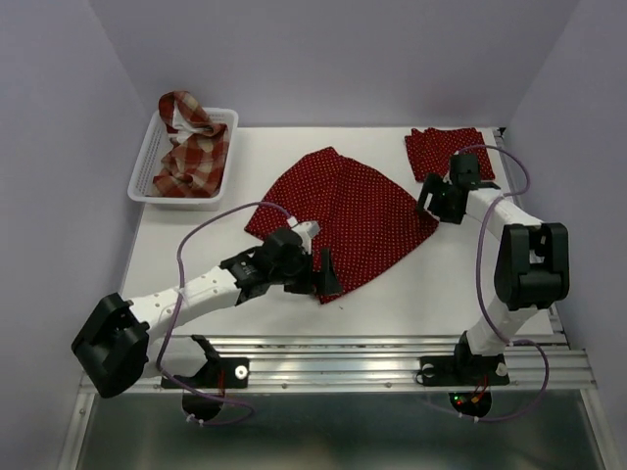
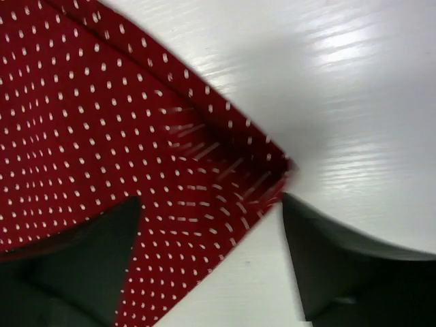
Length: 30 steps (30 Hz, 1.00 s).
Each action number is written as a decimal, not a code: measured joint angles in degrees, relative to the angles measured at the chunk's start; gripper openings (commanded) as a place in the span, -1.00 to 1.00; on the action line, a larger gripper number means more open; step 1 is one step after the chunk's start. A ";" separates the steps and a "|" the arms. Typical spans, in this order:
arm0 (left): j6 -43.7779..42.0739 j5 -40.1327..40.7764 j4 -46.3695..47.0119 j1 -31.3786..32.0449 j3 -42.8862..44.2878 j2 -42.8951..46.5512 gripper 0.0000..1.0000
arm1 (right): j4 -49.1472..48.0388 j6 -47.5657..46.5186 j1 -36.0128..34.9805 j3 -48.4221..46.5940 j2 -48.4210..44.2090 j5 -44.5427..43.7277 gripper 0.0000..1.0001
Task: Fold and stack the skirts
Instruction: Flatten the skirt out
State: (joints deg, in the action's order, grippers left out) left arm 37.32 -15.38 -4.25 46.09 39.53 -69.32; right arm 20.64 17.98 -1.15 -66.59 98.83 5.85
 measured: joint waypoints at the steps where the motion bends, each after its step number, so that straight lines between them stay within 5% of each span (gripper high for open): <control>1: 0.48 -0.33 -0.24 1.75 0.04 0.04 0.97 | 1.99 0.85 0.02 -0.46 -0.02 -2.12 1.00; 12: -2.21 13.09 -7.96 -2.29 21.33 -0.28 0.97 | 3.98 3.87 -5.49 0.02 -13.09 -5.97 1.00; 19: -3.93 15.69 -9.60 -18.64 21.49 -11.04 0.97 | 3.61 7.58 -14.99 13.31 -13.84 0.37 1.00; 30: -4.66 15.89 -10.62 -24.02 18.53 -13.22 0.97 | 2.47 7.32 -14.97 9.14 -2.21 -3.37 1.00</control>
State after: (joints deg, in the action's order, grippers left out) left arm 32.67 0.51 -14.87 22.06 58.06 -82.54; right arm 23.11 25.30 -16.12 -57.45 96.62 2.48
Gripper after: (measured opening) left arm 0.986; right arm 0.995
